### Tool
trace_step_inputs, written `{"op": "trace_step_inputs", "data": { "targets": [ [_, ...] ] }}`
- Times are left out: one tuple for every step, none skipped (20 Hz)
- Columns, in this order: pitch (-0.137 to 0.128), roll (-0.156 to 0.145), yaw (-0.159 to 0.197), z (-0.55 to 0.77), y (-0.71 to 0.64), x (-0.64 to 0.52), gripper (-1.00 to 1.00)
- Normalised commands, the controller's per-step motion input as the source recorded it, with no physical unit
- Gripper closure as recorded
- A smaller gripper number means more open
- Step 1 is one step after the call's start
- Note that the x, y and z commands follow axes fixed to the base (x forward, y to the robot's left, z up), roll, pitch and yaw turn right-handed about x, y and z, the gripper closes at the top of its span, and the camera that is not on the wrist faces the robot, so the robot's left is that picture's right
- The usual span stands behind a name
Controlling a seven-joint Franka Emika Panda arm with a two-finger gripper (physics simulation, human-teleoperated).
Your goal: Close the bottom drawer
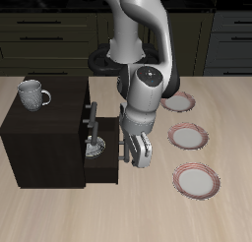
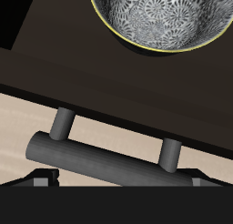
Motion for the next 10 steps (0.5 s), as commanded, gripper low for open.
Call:
{"op": "trace_step_inputs", "data": {
  "targets": [
    [-0.007, -0.043, 0.043, -0.06, -0.07, 0.02, -1.00],
    [-0.017, -0.087, 0.103, -0.13, -0.25, 0.16, -1.00],
    [0.003, 0.000, 0.056, -0.13, -0.14, 0.16, -1.00],
    [-0.063, -0.095, 0.147, -0.22, -0.54, 0.44, -1.00],
    [0.006, -0.021, 0.037, -0.16, -0.27, 0.22, -1.00],
    [-0.022, 0.002, 0.050, -0.13, -0.25, 0.26, -1.00],
    [0.040, -0.101, 0.092, -0.19, -0.33, 0.22, -1.00],
    [0.023, -0.027, 0.019, -0.10, -0.29, 0.22, -1.00],
    [-0.015, -0.041, 0.038, -0.05, -0.30, 0.13, -1.00],
    [-0.045, -0.057, 0.050, 0.05, -0.53, 0.19, -1.00]
  ]
}}
